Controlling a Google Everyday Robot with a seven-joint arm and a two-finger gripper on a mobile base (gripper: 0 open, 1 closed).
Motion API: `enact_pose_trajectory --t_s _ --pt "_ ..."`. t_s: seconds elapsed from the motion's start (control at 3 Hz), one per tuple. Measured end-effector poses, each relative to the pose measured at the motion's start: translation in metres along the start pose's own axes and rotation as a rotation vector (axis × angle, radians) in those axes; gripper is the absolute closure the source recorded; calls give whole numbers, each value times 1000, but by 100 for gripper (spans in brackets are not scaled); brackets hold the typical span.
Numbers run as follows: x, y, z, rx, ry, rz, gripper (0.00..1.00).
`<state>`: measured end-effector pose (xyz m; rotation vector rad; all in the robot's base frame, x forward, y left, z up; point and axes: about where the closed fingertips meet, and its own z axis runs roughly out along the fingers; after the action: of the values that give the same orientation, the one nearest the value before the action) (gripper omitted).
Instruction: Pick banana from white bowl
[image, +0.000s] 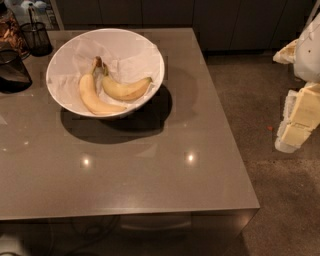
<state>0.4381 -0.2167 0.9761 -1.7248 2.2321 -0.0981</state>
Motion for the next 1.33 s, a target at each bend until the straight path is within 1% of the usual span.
enact_pose_trajectory --t_s 0.33,0.67,1.0,1.33 --pt "0 0 0 2 0 0 0" --pt "-18 -12 8 -24 41 14 0" --pt "-45 -30 27 -80 100 16 0" --pt "-84 -54 53 -106 118 -45 0"
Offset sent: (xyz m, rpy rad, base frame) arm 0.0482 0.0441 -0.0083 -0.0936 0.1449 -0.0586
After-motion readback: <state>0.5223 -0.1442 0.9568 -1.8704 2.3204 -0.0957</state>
